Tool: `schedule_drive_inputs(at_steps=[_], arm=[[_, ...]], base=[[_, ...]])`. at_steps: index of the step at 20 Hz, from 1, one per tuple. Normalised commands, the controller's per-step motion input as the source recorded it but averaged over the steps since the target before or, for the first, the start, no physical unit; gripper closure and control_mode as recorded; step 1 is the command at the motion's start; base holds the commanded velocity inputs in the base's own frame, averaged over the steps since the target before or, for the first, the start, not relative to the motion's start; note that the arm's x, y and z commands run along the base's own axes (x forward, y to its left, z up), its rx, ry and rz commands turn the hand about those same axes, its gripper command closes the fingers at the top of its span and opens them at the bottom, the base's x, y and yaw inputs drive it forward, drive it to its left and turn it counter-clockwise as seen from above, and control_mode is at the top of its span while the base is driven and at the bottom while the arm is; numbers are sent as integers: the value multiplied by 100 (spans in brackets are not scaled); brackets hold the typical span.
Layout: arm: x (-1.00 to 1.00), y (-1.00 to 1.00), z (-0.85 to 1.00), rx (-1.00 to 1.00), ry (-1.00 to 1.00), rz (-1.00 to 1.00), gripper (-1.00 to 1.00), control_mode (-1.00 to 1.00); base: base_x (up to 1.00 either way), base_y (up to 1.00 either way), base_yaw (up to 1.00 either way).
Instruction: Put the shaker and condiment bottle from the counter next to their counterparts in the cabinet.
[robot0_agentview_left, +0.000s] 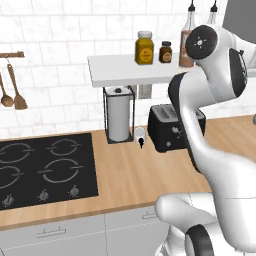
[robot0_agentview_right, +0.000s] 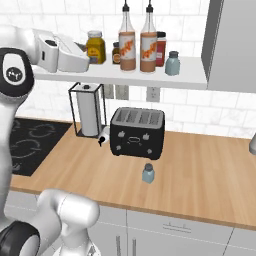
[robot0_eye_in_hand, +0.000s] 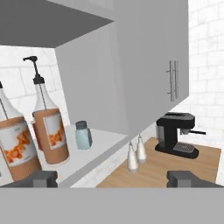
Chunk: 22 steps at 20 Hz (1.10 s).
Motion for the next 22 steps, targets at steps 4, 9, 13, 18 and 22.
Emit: schedule_drive_inputs(at_steps=[4, 9, 13, 18, 22], arm=[[-59, -7, -18, 0, 8, 10, -100, -100], [-56, -8, -46, 0, 2, 7, -100, -100], [-54, -27, -48, 0, 0, 14, -100, -100], [-43, -37, -58, 0, 0, 29, -100, -100], [-21, -40, -57, 1, 6, 38, -100, -100]], base=[[0, 0, 0], [0, 0, 0], [0, 0, 0], [0, 0, 0], [0, 0, 0]])
